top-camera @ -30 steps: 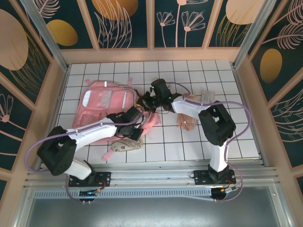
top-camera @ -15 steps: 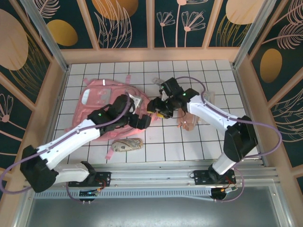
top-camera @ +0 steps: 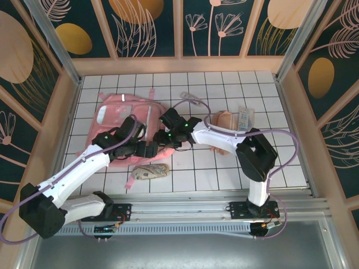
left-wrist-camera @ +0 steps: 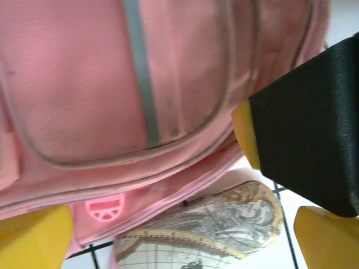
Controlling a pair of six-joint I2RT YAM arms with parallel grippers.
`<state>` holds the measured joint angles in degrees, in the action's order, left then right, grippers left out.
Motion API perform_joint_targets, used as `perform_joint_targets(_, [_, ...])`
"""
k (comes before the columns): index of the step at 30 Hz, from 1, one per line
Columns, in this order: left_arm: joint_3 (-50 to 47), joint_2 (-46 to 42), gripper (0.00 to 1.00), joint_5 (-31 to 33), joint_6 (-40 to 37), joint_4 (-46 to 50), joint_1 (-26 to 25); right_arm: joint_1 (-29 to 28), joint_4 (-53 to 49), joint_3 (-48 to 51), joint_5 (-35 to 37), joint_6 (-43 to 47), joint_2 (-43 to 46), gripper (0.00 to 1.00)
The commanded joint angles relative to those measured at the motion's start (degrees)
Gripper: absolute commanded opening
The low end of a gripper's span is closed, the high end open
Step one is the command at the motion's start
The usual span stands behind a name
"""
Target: Pack the student bag
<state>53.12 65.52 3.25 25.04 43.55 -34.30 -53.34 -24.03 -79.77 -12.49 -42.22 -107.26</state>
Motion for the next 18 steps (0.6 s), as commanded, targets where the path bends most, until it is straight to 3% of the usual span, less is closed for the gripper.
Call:
perform_joint_targets(1, [2.27,-3.56,0.99,10.46,5.05,-6.43,3.69,-2.90,-11.05,1.16,3.39,4.58,-2.27,0.48])
perform_joint_targets(4, [0.27,-5.79,0.99,2.78,1.94,-9.25,3.72,-2.28,-8.88,3.23,1.86,3.18,-1.07,0.48])
perform_joint_targets(7, [-2.67,-4.74,0.98,-13.41,-3.24,-11.87,3.50,0.43,-5.81,1.26,-5.74,-0.57,-0.12,0.51])
perform_joint_targets(9, [-3.55,-5.42,0.99,-10.44,-1.88,-10.40,3.11,2.10,-6.01,-2.45,-7.07,-1.68,-0.03,0.52])
perform_joint_targets(12, [-2.27,-7.50,0.99,-3.28,-0.29,-8.49,3.28,2.66,-13.40,-7.78,-2.44,2.45,-0.74,0.52])
perform_joint_targets(16, [0.03,-6.39,0.99,2.80,1.65,-5.93,3.90,-0.63,-21.65,-5.19,7.41,8.54,0.34,0.52])
perform_joint_targets(18, [1.19,-6.10,0.99,4.60,2.65,-5.74,3.98,-2.41,-21.67,-2.28,9.03,8.32,2.56,0.52])
